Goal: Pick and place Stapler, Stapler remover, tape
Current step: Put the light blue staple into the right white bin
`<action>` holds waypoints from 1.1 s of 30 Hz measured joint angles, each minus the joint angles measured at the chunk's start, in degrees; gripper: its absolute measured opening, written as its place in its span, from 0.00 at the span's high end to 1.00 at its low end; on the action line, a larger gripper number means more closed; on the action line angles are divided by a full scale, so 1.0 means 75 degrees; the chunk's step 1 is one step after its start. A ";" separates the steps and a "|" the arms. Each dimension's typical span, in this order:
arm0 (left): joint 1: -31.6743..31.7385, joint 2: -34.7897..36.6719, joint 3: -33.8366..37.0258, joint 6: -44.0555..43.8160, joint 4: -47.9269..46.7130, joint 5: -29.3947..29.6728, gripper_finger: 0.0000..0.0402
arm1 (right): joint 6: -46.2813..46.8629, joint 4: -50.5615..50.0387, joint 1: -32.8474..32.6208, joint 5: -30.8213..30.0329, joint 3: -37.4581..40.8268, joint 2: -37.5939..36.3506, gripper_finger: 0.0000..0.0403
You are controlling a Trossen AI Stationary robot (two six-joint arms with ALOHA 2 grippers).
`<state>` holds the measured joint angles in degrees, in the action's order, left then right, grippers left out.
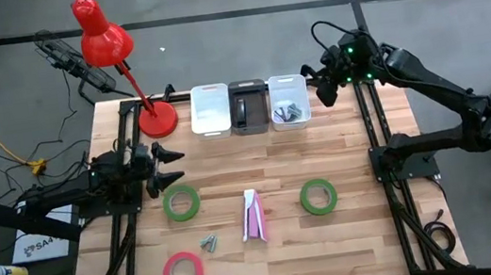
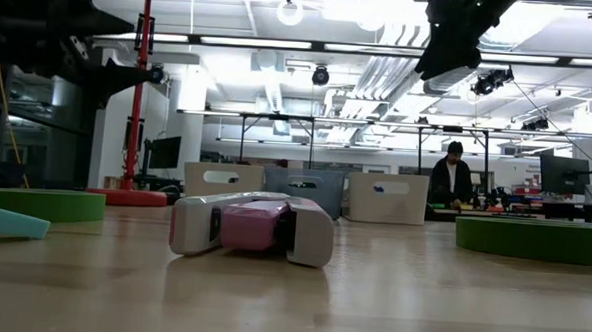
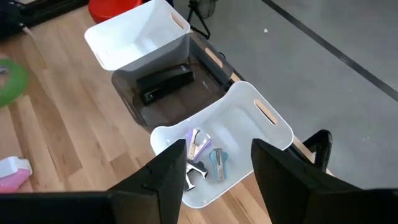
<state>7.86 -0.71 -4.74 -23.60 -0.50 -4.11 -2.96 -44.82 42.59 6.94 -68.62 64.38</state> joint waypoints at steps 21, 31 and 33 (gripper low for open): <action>0.0000 -0.0006 0.0001 -0.1384 -0.0636 -0.2081 0.11 | 0.0400 -0.0088 0.0000 -0.0015 0.0000 0.0000 0.57; -0.0003 -0.0009 -0.0001 -0.1897 -0.0702 -0.3592 0.11 | 0.0408 -0.0388 0.0000 -0.0018 0.0000 0.0000 0.57; -0.0003 -0.0009 0.0001 -0.2044 -0.0722 -0.3560 0.11 | 0.0408 -0.0388 0.0000 -0.0018 0.0000 0.0000 0.57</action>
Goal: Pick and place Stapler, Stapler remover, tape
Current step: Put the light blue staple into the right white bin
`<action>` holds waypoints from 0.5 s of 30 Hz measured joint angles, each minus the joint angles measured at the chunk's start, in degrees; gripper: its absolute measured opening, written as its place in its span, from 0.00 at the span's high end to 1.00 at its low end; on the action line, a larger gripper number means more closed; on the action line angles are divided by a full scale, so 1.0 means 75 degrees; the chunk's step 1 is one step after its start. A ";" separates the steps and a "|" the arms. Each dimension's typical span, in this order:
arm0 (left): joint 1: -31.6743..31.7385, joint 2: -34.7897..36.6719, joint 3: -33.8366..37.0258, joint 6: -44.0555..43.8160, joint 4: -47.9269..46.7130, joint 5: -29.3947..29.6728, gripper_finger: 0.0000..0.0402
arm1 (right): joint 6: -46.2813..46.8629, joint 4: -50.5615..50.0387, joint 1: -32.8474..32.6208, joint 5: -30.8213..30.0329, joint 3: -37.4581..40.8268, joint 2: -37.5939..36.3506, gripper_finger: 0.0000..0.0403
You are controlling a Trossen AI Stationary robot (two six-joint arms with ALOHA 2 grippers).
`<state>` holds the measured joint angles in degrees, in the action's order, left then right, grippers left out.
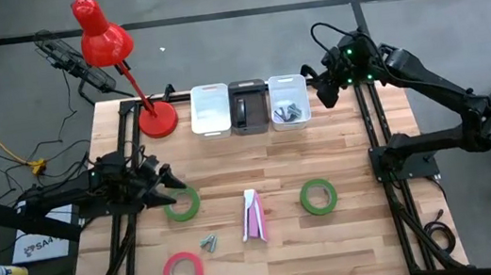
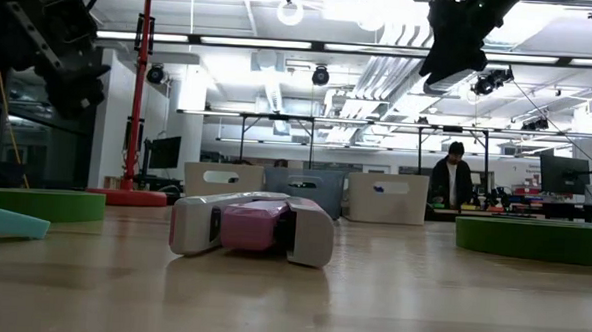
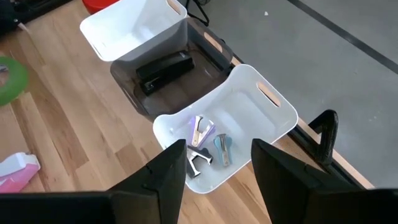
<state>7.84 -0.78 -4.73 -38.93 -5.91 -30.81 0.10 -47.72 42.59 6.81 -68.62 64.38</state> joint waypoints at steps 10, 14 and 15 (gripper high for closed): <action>0.0003 0.0000 -0.0003 -0.0852 0.0056 0.0848 0.11 | 0.0009 -0.0169 0.0000 0.0003 0.0000 0.0000 0.57; 0.0003 0.0000 -0.0003 -0.1248 0.0082 0.0845 0.11 | 0.0015 -0.0262 0.0000 0.0003 0.0000 0.0000 0.57; 0.0003 -0.0003 -0.0003 -0.1290 0.0063 0.0923 0.11 | 0.0015 -0.0295 0.0000 0.0003 0.0000 0.0000 0.57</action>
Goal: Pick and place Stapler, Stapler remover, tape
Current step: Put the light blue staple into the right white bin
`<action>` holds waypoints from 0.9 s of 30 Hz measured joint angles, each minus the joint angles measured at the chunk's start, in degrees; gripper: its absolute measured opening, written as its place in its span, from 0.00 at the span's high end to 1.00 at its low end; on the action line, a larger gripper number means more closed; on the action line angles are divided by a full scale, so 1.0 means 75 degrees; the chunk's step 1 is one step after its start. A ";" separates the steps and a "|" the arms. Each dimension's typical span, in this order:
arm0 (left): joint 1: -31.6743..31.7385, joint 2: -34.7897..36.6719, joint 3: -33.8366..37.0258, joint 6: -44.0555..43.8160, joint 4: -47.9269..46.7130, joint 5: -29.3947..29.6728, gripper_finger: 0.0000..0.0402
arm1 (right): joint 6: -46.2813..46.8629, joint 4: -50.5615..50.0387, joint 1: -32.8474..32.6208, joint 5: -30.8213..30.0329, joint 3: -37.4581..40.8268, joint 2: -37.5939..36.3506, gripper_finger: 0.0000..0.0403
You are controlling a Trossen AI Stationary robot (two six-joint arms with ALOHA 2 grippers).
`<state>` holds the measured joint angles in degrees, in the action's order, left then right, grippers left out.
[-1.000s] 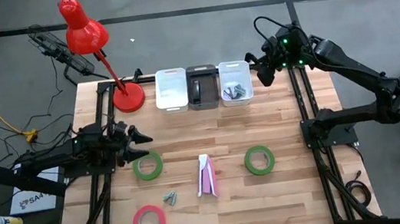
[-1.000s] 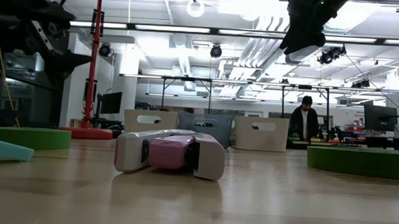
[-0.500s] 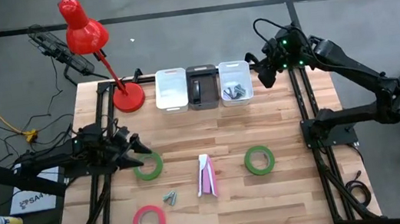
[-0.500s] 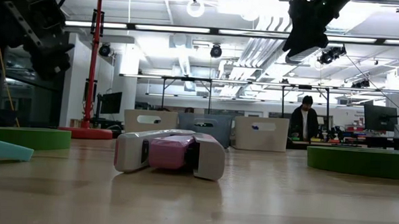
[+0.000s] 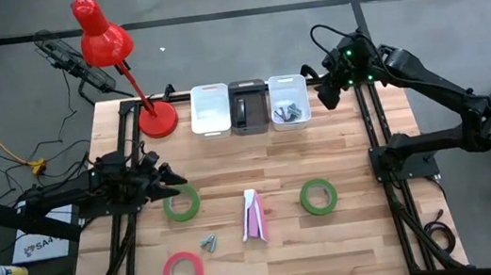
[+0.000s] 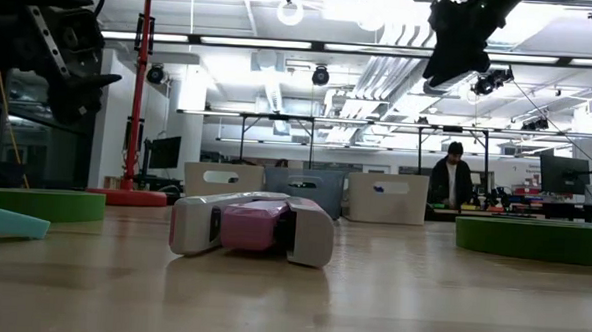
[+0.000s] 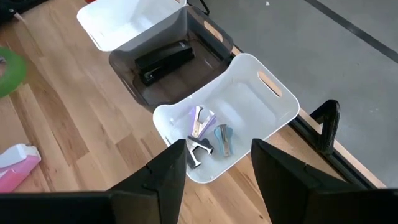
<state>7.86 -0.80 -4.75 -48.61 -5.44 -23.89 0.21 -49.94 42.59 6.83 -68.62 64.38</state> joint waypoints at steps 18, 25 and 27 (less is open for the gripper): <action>0.0000 -0.0312 -0.1086 -0.0604 -0.2064 0.0769 0.12 | -0.0009 -0.0178 -0.0002 0.0023 0.0000 0.0000 0.57; 0.0000 -0.1625 -0.2650 -0.0365 -0.4420 0.1464 0.20 | -0.0022 -0.0180 -0.0002 0.0025 0.0000 0.0000 0.57; 0.0000 -0.2087 -0.2938 -0.0416 -0.4589 0.1438 0.22 | -0.0049 -0.0180 -0.0003 0.0026 0.0000 0.0000 0.57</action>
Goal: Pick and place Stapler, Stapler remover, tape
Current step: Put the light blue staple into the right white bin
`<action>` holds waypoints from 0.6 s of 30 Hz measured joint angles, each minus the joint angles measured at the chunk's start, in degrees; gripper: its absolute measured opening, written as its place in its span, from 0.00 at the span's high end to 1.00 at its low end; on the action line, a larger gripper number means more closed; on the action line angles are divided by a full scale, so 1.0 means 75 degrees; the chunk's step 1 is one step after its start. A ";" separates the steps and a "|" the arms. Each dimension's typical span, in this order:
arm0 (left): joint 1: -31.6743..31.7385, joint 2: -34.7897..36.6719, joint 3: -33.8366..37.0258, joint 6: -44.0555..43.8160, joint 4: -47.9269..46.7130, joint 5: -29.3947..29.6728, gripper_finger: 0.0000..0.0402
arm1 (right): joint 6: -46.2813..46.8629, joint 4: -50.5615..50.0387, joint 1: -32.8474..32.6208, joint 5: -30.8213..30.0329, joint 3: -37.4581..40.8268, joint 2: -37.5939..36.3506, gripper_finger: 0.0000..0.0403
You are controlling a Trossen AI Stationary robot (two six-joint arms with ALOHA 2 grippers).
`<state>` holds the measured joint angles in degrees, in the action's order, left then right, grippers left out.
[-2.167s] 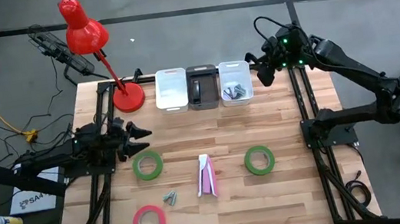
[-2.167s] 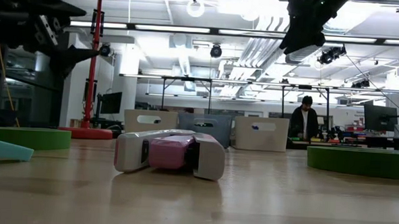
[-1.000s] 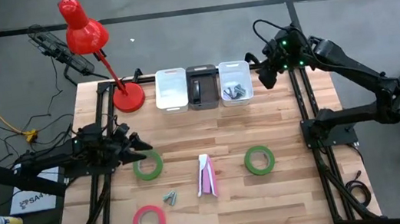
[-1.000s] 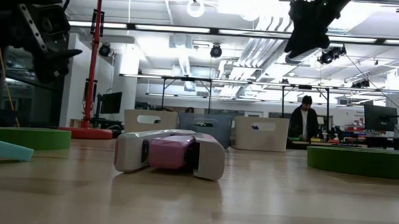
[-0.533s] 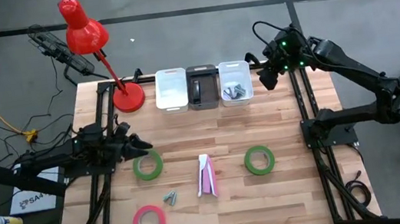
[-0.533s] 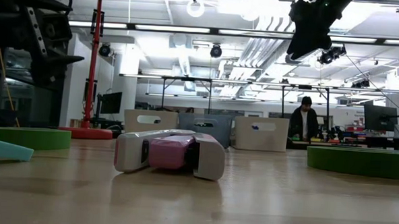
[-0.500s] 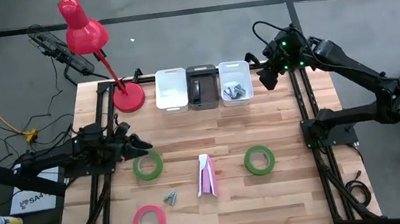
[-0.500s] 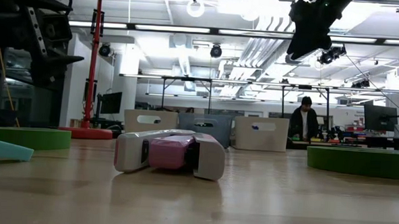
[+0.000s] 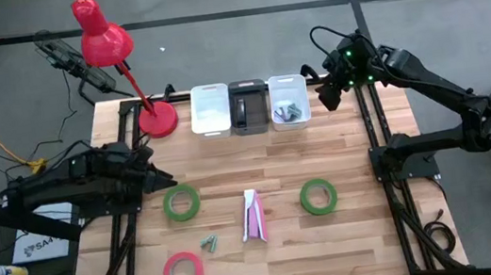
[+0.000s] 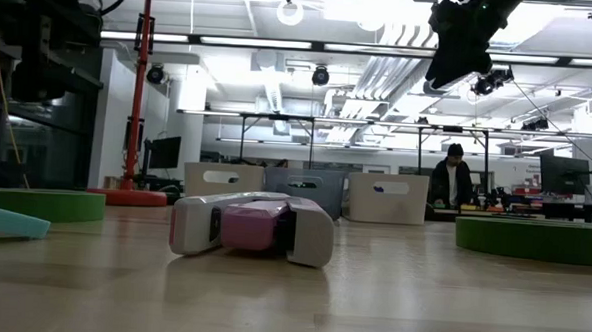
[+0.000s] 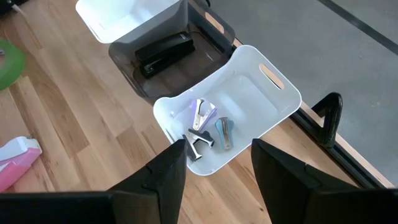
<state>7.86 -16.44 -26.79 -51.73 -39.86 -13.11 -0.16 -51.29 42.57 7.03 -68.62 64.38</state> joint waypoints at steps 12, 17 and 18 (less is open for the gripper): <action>-0.0013 -0.2837 -0.1720 -0.0434 -0.0778 -0.0753 0.35 | -0.0490 -0.0543 0.0003 0.0000 0.0000 0.0000 0.57; -0.0590 -0.3853 -0.2201 -0.0892 -0.0945 -0.0661 0.38 | -0.0624 -0.0931 0.0003 0.0000 0.0003 0.0000 0.57; -0.0784 -0.4043 -0.2250 -0.1074 -0.0938 -0.0606 0.38 | -0.0670 -0.0979 0.0003 0.0000 0.0003 0.0000 0.57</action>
<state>1.98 -46.77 -43.67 -59.78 -46.89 -17.65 -5.18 -58.63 42.59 7.03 -68.60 64.38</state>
